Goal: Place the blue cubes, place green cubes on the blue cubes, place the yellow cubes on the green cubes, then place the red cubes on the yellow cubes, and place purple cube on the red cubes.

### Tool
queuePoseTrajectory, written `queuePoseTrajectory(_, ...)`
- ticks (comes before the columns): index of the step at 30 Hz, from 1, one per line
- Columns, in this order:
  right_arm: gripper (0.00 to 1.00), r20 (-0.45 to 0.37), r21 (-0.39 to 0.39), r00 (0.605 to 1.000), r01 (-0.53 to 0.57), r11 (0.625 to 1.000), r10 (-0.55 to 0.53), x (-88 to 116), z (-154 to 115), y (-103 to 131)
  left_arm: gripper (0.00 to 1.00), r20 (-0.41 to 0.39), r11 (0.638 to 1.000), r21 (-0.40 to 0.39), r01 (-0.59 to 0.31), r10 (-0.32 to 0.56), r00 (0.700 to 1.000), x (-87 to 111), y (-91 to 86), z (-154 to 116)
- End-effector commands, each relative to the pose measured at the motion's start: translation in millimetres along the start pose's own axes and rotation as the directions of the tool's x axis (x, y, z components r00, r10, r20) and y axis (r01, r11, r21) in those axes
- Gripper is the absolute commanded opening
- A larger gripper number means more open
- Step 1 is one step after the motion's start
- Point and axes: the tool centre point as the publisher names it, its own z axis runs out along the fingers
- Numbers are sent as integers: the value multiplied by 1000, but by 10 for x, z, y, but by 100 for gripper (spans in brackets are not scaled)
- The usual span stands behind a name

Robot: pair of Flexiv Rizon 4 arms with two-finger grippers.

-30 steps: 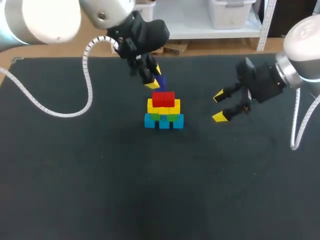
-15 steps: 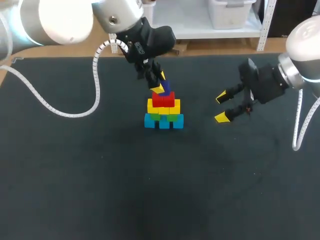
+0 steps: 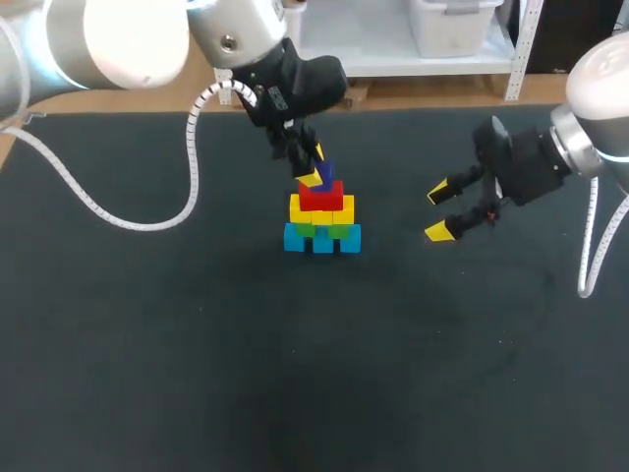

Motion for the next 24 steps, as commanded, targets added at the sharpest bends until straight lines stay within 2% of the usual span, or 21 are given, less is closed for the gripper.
queuePoseTrajectory(1,100,4,1,1000,0,1000,0,10,-10,11,0,-14,1000,8,5,-5,1000,-2,47,14)
queuePoseTrajectory(24,100,8,3,1000,-7,1000,7,32,-13,-8,0,-26,1000,24,9,-8,1000,20,79,54)
